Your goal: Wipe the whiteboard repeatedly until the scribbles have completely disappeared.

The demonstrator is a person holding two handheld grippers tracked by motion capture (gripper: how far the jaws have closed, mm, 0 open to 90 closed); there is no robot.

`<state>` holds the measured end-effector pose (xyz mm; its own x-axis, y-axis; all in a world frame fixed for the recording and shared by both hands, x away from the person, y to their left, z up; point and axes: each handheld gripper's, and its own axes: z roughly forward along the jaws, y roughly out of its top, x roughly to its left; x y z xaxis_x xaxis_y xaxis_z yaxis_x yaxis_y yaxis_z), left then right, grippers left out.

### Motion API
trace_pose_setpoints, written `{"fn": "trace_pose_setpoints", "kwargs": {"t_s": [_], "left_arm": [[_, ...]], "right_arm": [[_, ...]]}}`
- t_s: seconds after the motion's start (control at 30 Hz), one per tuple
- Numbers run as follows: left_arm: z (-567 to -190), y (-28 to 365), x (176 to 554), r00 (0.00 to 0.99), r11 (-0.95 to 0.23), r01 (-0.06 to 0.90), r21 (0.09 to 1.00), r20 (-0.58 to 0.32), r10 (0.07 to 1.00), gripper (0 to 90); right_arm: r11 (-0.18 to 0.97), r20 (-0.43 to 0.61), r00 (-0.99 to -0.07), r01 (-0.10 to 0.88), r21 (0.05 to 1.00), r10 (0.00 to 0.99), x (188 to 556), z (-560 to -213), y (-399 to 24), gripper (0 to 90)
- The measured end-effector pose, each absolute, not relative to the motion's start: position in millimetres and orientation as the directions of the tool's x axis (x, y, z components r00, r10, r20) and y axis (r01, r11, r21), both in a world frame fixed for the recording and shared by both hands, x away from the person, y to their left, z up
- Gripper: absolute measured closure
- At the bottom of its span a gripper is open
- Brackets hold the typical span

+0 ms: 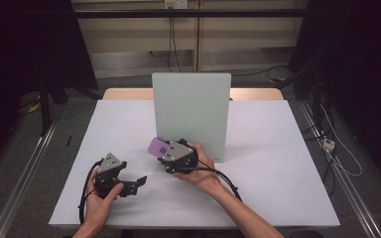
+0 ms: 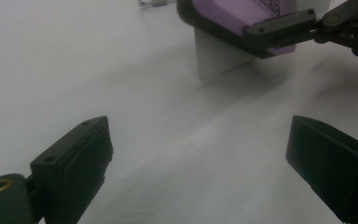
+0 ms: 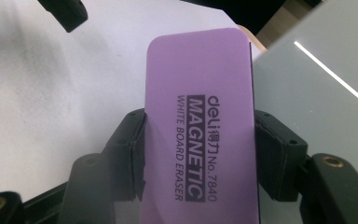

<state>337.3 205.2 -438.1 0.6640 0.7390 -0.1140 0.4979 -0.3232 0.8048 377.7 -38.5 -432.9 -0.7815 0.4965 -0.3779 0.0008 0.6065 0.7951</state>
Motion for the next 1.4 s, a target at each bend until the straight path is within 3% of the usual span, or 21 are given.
{"fn": "trace_pose_setpoints", "kwargs": {"t_s": [0.7, 0.97, 1.4], "left_arm": [[-437, 206, 336, 0.668, -0.327, 0.494, 0.806, -0.111, 0.736, 6.8], [-436, 208, 336, 0.668, -0.325, 0.491, 0.808, -0.110, 0.736, 6.8], [-438, 206, 336, 0.663, -0.331, 0.499, 0.801, -0.107, 0.741, 6.9]], "right_arm": [[0.640, -0.373, -0.831, -0.026, 0.768, 0.414, 380, -442, -5, 42.1], [0.647, -0.402, -0.799, -0.022, 0.762, 0.447, 378, -434, -27, 42.1], [0.612, -0.435, -0.691, 0.013, 0.791, 0.577, 372, -405, -106, 42.1]]}}
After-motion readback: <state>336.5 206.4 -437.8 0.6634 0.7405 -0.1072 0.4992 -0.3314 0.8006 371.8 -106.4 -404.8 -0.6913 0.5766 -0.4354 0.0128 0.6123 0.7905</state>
